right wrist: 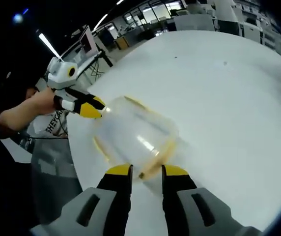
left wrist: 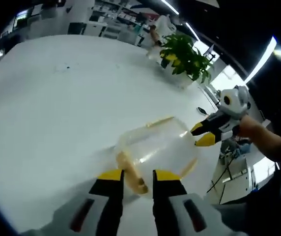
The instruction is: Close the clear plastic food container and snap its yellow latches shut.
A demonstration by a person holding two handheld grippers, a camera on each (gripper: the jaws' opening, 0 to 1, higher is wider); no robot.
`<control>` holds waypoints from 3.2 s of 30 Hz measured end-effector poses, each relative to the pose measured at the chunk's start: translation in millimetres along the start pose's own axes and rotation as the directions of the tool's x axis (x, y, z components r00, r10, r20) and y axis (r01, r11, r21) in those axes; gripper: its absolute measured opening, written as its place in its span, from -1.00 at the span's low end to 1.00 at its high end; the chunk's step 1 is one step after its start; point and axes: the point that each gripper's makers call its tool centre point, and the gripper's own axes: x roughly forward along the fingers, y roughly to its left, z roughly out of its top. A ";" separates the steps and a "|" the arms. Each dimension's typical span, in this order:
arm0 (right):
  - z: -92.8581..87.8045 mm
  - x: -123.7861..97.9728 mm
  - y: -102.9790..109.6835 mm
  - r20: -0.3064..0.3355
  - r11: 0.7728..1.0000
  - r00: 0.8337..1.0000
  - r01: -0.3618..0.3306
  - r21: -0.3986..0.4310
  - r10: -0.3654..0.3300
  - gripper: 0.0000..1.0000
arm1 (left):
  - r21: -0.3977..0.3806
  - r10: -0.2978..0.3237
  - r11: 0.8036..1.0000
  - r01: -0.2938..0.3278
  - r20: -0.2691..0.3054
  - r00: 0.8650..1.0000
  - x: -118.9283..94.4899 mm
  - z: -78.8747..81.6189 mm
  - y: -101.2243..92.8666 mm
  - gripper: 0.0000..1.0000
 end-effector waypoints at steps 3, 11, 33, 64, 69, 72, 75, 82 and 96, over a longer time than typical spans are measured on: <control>-0.7 0.1 0.5 -0.005 1.000 1.000 -0.007 -0.014 0.007 -0.58 | 0.007 0.002 1.000 -0.002 0.002 1.000 0.3 0.5 0.9 -0.68; -0.6 2.1 1.4 -0.023 0.995 0.999 -0.050 -0.083 0.048 -0.64 | -0.009 -0.007 1.000 0.007 -0.006 1.000 1.8 0.4 -0.5 -0.76; 0.4 4.3 2.4 -0.045 0.998 0.999 -0.033 -0.052 0.031 -0.61 | -0.082 0.032 0.996 -0.032 0.002 0.999 0.6 -2.9 2.7 -0.73; 53.8 3.6 21.2 0.104 0.827 0.993 0.111 -0.550 -0.064 -1.00 | 0.544 0.066 0.831 -0.111 0.102 0.993 10.3 31.9 -39.5 -0.71; 58.9 28.8 32.5 0.052 0.778 0.997 0.079 -0.623 -0.060 -1.00 | 0.638 0.005 0.769 -0.029 0.039 0.999 22.3 25.0 -59.7 -0.70; 62.3 38.2 36.5 0.044 0.770 0.998 0.069 -0.634 -0.054 -1.00 | 0.674 -0.017 0.739 -0.002 0.022 1.000 26.2 21.9 -69.9 -0.66; 63.9 44.0 38.5 0.034 0.762 0.999 0.054 -0.645 -0.042 -1.00 | 0.688 -0.032 0.725 0.022 0.002 0.999 28.1 19.1 -73.9 -0.65; 76.6 46.4 27.4 0.045 0.792 0.997 0.074 -0.606 -0.059 -0.96 | 0.682 -0.038 0.730 0.033 -0.008 0.999 25.4 16.5 -76.2 -0.60; 80.9 51.2 19.9 -0.051 0.800 0.998 -0.009 -0.600 -0.027 -0.83 | 0.715 -0.068 0.695 0.077 -0.041 0.997 30.3 3.7 -90.4 -0.37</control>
